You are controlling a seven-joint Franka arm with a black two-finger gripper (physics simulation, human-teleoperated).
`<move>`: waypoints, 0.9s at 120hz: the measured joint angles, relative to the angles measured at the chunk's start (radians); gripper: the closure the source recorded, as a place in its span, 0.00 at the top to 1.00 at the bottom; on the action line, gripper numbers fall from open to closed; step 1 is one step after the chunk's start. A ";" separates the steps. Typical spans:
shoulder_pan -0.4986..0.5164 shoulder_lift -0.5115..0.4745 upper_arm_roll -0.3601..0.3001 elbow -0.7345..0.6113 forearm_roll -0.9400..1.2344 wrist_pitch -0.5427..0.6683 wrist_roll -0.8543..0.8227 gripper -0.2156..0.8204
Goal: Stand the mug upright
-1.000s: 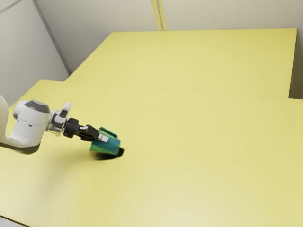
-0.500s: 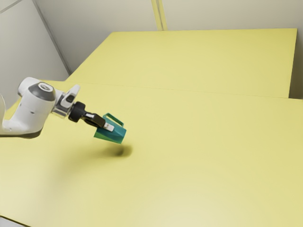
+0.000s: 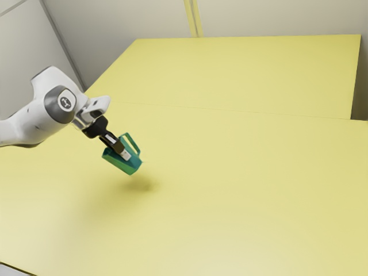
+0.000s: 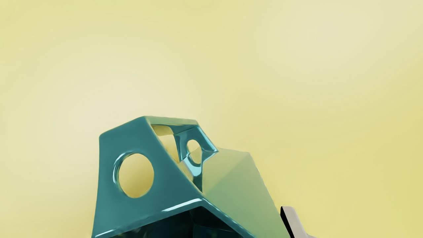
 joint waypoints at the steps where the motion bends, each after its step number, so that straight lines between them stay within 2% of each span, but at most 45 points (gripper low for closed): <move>1: -0.001 -0.002 -0.001 0.000 0.009 0.001 -0.005 0.03; 42: -0.045 -0.047 -0.028 -0.026 0.266 0.022 -0.241 0.03; 108: -0.082 -0.071 -0.078 -0.115 0.421 0.087 -0.556 0.03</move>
